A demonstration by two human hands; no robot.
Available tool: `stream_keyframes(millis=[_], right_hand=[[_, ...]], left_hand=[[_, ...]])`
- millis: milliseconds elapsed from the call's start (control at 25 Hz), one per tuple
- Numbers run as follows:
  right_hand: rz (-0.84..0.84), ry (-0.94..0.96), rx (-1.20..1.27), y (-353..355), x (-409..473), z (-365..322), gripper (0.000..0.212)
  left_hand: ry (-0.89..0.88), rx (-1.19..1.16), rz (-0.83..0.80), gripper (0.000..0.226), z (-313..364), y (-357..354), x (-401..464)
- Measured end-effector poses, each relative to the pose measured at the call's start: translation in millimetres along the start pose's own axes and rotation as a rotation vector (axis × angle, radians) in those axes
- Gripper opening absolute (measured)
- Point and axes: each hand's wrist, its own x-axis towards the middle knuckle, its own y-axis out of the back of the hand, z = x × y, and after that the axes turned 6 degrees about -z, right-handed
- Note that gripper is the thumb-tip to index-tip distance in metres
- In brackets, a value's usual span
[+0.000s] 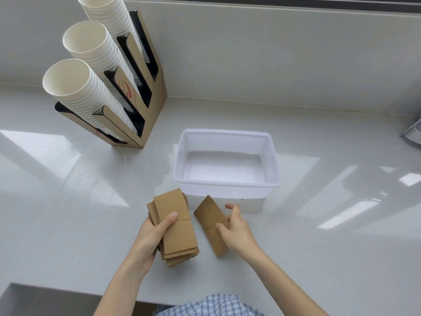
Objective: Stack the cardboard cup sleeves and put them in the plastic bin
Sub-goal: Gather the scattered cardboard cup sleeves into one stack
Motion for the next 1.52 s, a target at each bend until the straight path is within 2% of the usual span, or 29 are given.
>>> stream_keyframes(millis=[200, 320, 480, 680, 880, 1040, 1160, 1200, 1360, 1520], right_hand=[[-0.029, 0.032, 0.447, 19.0, -11.8, -12.2, 0.024], [-0.092, 0.057, 0.553, 8.4, -10.7, -20.1, 0.02], [-0.023, 0.069, 0.415, -18.0, -5.7, -19.6, 0.015], [0.01, 0.123, 0.249, -25.2, -6.3, -23.7, 0.018], [0.017, 0.138, 0.119, -29.7, -5.2, -28.1, 0.024], [-0.141, 0.059, 0.224, -29.6, -7.8, -24.7, 0.047], [-0.287, 0.003, 0.3, -27.8, -11.8, -22.8, 0.071], [-0.346, -0.011, 0.343, -27.0, -13.3, -23.2, 0.078], [-0.519, 0.0, 0.635, -31.0, -17.6, -23.3, 0.095], [-0.41, -0.011, 0.782, -37.1, -16.3, -12.6, 0.101]], left_hand=[[0.014, 0.018, -0.01, 0.036, -0.7, -1.5, 1.2], [0.022, 0.035, -0.021, 0.044, -1.4, -2.3, 1.9], [-0.001, 0.054, -0.032, 0.056, -2.9, -1.6, 0.9], [-0.014, 0.061, -0.051, 0.047, -2.9, -3.5, 0.1], [-0.013, 0.076, -0.051, 0.078, -4.1, -2.9, 2.2], [-0.029, 0.015, -0.038, 0.057, -5.5, -2.7, 2.2], [-0.06, -0.083, -0.028, 0.022, 1.6, -1.3, -1.4], [-0.063, -0.122, -0.03, 0.017, 3.7, 0.1, -2.1], [-0.05, -0.233, -0.052, 0.024, 4.4, 0.5, -6.8], [-0.092, -0.271, -0.059, 0.055, -4.8, -0.3, -11.2]])
